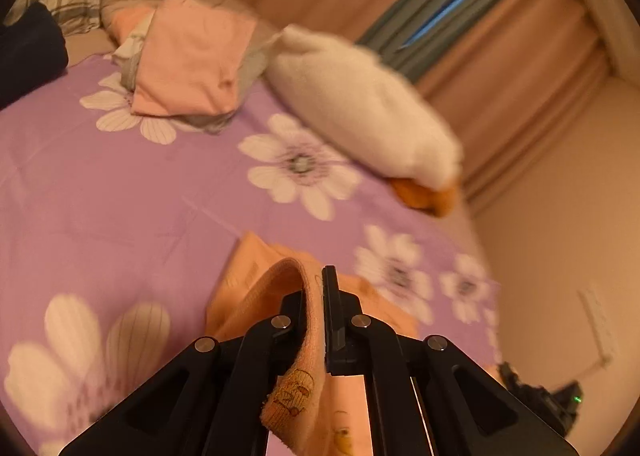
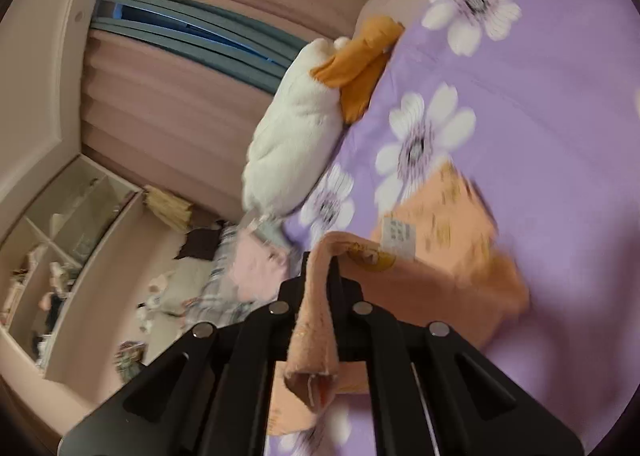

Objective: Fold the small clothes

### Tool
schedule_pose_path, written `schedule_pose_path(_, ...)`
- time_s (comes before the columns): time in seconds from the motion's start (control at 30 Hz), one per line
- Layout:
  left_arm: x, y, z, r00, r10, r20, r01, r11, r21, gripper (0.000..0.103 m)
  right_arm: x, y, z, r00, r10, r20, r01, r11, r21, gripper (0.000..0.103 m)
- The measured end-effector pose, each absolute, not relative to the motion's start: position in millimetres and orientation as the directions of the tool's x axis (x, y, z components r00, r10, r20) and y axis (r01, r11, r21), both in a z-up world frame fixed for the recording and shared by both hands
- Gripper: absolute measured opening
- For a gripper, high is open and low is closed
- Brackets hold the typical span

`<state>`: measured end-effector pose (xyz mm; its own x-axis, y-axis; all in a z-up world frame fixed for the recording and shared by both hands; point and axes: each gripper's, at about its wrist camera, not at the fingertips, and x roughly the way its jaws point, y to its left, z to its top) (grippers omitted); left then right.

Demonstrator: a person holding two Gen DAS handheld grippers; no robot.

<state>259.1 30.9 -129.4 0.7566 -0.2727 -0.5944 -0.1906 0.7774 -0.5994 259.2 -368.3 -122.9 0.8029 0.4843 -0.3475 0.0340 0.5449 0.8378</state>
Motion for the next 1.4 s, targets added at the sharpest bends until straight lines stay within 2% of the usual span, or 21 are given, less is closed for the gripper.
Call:
schedule_pose_path(0.1, 305, 28, -169, 0.695, -0.272, -0.666, -0.253, 0.774, -0.58, 0.002, 315, -373, -156, 0.77, 0.455, -0.447, 0.148, 0.555, 0.819, 0.005)
schedule_pose_path(0.2, 340, 25, -243, 0.543, -0.17, -0.822, -0.39, 0.816, -0.426, 0.002, 356, -380, -209, 0.669, 0.412, -0.619, 0.314, 0.598, 0.737, 0.005)
schedule_pose_path(0.23, 340, 27, -257, 0.538, -0.185, -0.823, -0.384, 0.815, -0.434, 0.003, 363, -381, -226, 0.633, 0.396, -0.665, 0.348, 0.622, 0.701, 0.004)
schedule_pose_path(0.27, 333, 31, -260, 0.594, -0.201, -0.779, -0.351, 0.806, -0.477, 0.003, 368, -385, -244, 0.613, 0.408, -0.676, 0.355, 0.623, 0.697, 0.001)
schedule_pose_path(0.33, 331, 40, -257, 0.588, -0.273, -0.761, -0.283, 0.812, -0.51, 0.003, 364, -396, -251, 0.652, 0.464, -0.6, 0.297, 0.571, 0.765, 0.0)
schedule_pose_path(0.4, 338, 50, -250, 0.518, -0.335, -0.787, -0.261, 0.815, -0.518, 0.003, 368, -405, -248, 0.619, 0.512, -0.595, 0.28, 0.564, 0.777, 0.002)
schedule_pose_path(0.47, 331, 69, -235, 0.459, -0.371, -0.808, -0.323, 0.777, -0.54, 0.012, 367, -411, -236, 0.604, 0.526, -0.599, 0.273, 0.571, 0.775, 0.009)
schedule_pose_path(0.5, 324, 75, -224, 0.476, -0.353, -0.805, -0.342, 0.77, -0.539, 0.028, 363, -413, -224, 0.598, 0.513, -0.615, 0.259, 0.602, 0.755, 0.013)
schedule_pose_path(0.53, 309, 81, -208, 0.527, -0.301, -0.795, -0.348, 0.776, -0.525, 0.049, 357, -413, -210, 0.607, 0.478, -0.634, 0.245, 0.647, 0.722, 0.016)
schedule_pose_path(0.57, 299, 83, -196, 0.564, -0.254, -0.786, -0.354, 0.785, -0.507, 0.056, 349, -414, -195, 0.629, 0.421, -0.653, 0.236, 0.697, 0.677, 0.018)
schedule_pose_path(0.6, 282, 83, -179, 0.617, -0.203, -0.761, -0.338, 0.805, -0.489, 0.058, 339, -414, -178, 0.665, 0.341, -0.664, 0.237, 0.747, 0.621, 0.027)
schedule_pose_path(0.63, 274, 79, -171, 0.636, -0.202, -0.745, -0.302, 0.823, -0.481, 0.058, 329, -414, -163, 0.699, 0.289, -0.654, 0.226, 0.779, 0.585, 0.04)
schedule_pose_path(0.7, 258, 62, -158, 0.651, -0.258, -0.714, -0.175, 0.864, -0.472, 0.058, 315, -407, -146, 0.733, 0.318, -0.602, 0.122, 0.809, 0.575, 0.042)
schedule_pose_path(0.77, 243, 33, -159, 0.611, -0.316, -0.726, -0.078, 0.888, -0.453, 0.058, 305, -389, -145, 0.684, 0.394, -0.614, 0.028, 0.826, 0.563, 0.038)
schedule_pose_path(0.87, 245, -23, -195, 0.432, -0.336, -0.837, -0.003, 0.927, -0.374, 0.057, 297, -351, -170, 0.561, 0.346, -0.752, 0.047, 0.894, 0.446, 0.032)
schedule_pose_path(0.97, 249, -50, -204, 0.495, -0.243, -0.834, -0.016, 0.957, -0.289, 0.057, 306, -333, -197, 0.513, 0.425, -0.746, 0.021, 0.862, 0.506, 0.025)
schedule_pose_path(1.07, 271, -58, -206, 0.476, -0.222, -0.851, -0.032, 0.963, -0.268, 0.057, 335, -314, -215, 0.463, 0.389, -0.796, 0.058, 0.883, 0.466, 0.024)
schedule_pose_path(1.17, 318, -49, -197, 0.456, -0.244, -0.856, -0.141, 0.93, -0.34, 0.057, 379, -306, -205, 0.503, 0.356, -0.787, 0.127, 0.871, 0.475, 0.023)
schedule_pose_path(1.27, 338, -10, -159, 0.584, -0.241, -0.775, -0.29, 0.83, -0.476, 0.057, 398, -332, -173, 0.637, 0.369, -0.677, 0.194, 0.773, 0.604, 0.024)
schedule_pose_path(1.33, 322, 15, -144, 0.663, -0.274, -0.697, -0.293, 0.761, -0.578, 0.059, 389, -340, -150, 0.67, 0.431, -0.604, 0.121, 0.739, 0.662, 0.026)
schedule_pose_path(1.4, 303, 32, -138, 0.657, -0.271, -0.703, -0.3, 0.762, -0.574, 0.065, 377, -336, -132, 0.653, 0.4, -0.644, 0.042, 0.829, 0.557, 0.029)
